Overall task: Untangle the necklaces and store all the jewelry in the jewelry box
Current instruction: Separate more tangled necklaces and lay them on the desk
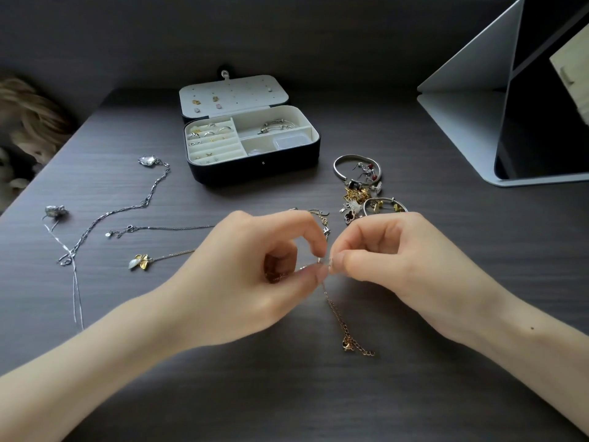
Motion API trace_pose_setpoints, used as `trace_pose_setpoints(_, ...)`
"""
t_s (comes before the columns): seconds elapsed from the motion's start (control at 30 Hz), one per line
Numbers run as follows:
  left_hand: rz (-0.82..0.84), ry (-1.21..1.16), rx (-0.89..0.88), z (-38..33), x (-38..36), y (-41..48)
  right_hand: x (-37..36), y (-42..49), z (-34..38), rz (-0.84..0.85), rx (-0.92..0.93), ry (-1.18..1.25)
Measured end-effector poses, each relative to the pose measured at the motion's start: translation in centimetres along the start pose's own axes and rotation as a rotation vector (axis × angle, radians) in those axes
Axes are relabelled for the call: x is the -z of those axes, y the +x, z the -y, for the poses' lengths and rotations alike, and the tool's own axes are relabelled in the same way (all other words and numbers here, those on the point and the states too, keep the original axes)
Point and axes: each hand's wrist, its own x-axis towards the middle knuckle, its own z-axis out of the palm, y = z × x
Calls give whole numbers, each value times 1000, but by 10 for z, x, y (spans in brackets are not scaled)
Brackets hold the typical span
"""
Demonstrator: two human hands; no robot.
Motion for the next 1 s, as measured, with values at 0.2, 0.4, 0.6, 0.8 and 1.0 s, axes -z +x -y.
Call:
trace_pose_setpoints(0.2,-10,248,-81,0,-3,-1,2,2,1,28,-60,78)
trace_pose_setpoints(0.4,52,253,-83,0,0,-1,0,1,7,46,-85,153)
trace_pose_setpoints(0.6,78,199,-99,2,-3,-1,0,0,8,33,-101,158)
trace_pose_setpoints(0.8,-6,-45,0,0,-8,-2,0,-1,7,8,-115,150)
trace_pose_setpoints(1.0,-31,-166,97,-2,-9,-2,3,-2,4,21,-87,167)
